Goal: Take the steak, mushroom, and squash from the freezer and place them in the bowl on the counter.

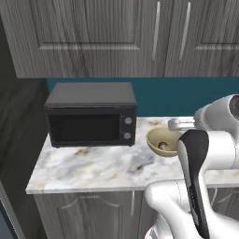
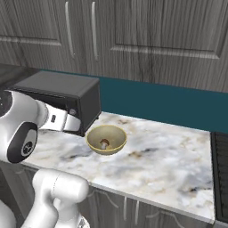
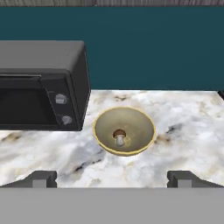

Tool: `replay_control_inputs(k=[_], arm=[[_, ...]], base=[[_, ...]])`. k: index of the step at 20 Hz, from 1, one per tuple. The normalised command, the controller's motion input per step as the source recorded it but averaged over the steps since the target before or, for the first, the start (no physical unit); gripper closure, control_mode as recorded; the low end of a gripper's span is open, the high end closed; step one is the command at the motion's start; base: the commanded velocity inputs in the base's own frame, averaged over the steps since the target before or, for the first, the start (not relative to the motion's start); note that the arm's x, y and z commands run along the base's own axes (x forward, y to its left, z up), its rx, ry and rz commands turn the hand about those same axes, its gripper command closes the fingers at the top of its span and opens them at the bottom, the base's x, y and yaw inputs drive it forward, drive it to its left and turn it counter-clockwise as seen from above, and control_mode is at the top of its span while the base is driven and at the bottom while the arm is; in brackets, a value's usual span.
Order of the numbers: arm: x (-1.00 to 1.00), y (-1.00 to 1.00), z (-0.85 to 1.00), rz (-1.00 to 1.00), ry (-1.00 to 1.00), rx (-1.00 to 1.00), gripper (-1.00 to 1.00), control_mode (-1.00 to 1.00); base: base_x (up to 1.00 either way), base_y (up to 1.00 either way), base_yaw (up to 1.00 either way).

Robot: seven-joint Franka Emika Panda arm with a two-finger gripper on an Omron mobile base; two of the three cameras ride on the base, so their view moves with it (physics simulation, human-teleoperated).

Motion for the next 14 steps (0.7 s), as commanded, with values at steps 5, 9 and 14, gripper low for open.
replay_control_inputs(k=[5, 9, 14], arm=[[-0.56, 0.19, 0.39, 0.06, -0.25, 0.00, -1.00, -1.00], [0.00, 0.00, 0.00, 0.00, 0.00, 0.00, -1.00, 1.00], [0.00, 0.00, 0.00, 0.00, 0.00, 0.00, -1.00, 1.00]], base=[[0.00, 0.00, 0.00], [-0.97, 0.15, 0.05], [-1.00, 0.33, 0.08]])
